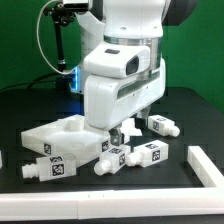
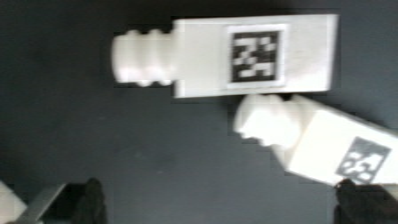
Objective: Assemble one leg
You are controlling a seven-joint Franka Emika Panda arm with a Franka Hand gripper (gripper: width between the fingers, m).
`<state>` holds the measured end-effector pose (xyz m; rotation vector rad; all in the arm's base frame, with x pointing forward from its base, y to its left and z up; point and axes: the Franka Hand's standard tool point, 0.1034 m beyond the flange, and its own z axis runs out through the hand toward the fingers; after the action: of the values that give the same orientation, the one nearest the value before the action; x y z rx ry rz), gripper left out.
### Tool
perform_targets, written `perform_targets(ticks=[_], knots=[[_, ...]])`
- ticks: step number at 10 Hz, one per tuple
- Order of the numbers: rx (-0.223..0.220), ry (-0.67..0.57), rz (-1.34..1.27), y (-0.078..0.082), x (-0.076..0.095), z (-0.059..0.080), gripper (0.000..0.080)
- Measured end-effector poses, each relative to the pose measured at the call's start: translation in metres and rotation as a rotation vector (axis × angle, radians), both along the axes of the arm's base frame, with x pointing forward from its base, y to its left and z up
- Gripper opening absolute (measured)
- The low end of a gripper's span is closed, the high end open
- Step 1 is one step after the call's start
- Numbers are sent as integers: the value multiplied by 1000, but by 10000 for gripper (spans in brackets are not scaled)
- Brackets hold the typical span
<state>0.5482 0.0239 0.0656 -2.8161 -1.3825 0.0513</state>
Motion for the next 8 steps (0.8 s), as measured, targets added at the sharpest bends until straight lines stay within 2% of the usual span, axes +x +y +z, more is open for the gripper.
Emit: perform_targets(ticks=[5, 6, 8], knots=[[0, 1, -11, -2, 0, -2, 649], [-1, -32, -148, -4, 2, -2, 649], [-12, -10, -445, 4, -2, -3, 649]])
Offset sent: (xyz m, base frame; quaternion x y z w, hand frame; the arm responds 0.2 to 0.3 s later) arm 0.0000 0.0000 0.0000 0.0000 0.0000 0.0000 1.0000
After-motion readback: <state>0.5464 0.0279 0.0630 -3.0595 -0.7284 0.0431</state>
